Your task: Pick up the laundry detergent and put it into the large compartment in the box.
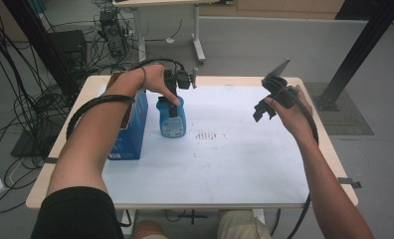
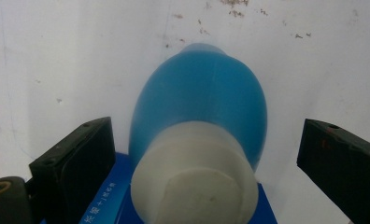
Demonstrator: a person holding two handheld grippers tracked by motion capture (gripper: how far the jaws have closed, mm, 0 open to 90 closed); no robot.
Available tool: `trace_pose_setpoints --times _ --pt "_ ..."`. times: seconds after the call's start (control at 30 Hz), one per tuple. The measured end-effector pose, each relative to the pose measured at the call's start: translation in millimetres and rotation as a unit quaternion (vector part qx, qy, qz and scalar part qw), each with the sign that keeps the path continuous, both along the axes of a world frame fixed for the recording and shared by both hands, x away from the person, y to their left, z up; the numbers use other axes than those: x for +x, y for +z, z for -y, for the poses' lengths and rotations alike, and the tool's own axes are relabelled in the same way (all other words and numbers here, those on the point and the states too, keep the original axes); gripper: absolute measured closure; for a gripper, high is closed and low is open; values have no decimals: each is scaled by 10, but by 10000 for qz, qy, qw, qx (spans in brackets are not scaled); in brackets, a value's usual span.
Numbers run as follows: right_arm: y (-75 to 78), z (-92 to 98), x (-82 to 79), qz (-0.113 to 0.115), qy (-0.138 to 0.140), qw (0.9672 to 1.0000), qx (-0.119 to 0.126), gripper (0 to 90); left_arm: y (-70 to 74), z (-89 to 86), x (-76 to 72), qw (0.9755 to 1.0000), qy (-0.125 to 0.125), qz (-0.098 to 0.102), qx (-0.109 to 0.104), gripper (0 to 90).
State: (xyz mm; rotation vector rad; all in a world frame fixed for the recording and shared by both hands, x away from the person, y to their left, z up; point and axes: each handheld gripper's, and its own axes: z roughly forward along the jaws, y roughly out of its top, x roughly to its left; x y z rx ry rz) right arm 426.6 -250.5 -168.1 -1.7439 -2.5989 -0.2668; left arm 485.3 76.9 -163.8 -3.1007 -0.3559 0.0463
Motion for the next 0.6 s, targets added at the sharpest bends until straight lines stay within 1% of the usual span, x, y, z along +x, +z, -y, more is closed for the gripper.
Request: trace_pose_setpoints --times 0.6 --pt "14 -21 -3 15 18 10000 -21 87 6 -23 -12 10000 8 6 -21 49"
